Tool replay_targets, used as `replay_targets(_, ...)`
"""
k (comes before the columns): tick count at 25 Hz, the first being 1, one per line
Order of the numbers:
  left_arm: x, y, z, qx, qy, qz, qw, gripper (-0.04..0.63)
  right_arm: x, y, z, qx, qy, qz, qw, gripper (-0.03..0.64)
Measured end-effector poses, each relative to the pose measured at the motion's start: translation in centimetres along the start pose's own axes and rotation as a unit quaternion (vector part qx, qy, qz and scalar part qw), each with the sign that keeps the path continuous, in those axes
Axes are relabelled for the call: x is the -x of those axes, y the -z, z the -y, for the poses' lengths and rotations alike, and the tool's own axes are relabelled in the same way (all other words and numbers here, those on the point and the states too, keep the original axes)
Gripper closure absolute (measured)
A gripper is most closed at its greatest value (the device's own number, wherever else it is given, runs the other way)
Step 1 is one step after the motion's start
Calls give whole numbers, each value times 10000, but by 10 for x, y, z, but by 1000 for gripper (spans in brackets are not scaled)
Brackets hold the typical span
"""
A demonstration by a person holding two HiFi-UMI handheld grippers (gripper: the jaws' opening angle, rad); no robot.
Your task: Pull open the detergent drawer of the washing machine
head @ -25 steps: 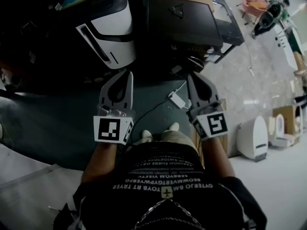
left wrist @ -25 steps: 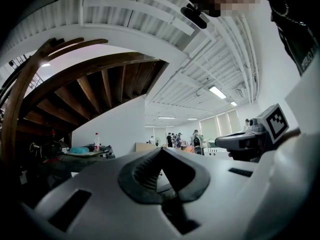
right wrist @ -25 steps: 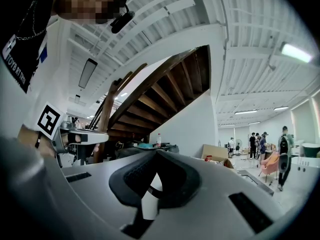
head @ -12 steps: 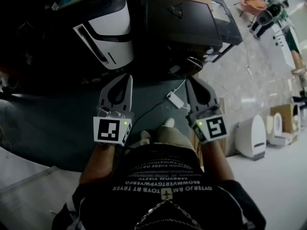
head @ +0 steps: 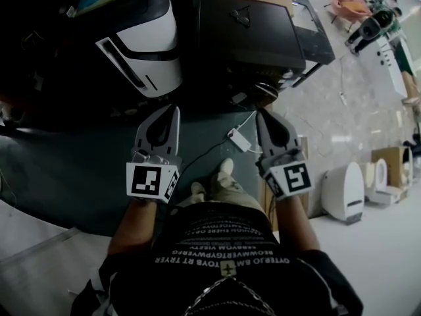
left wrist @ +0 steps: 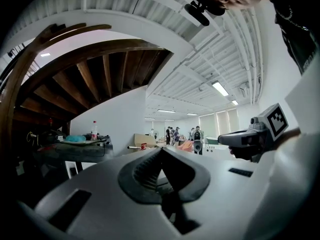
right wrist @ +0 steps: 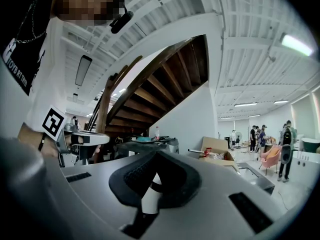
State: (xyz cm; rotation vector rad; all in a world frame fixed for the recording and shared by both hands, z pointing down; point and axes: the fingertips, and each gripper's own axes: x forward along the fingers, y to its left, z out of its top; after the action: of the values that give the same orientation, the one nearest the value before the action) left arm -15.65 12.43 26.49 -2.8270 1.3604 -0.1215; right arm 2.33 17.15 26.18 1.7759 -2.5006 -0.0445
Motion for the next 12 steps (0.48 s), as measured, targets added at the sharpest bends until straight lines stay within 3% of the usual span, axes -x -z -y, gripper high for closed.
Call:
replay_targets(8,-29,7,2,-59,-16,-63,10000,592,-11,22,28,-87,-46,-195,9998,615)
replay_targets(12,-43,6,4,20,-158,96,9998,592,-19,33,39,-93,-64,-258,9996,615)
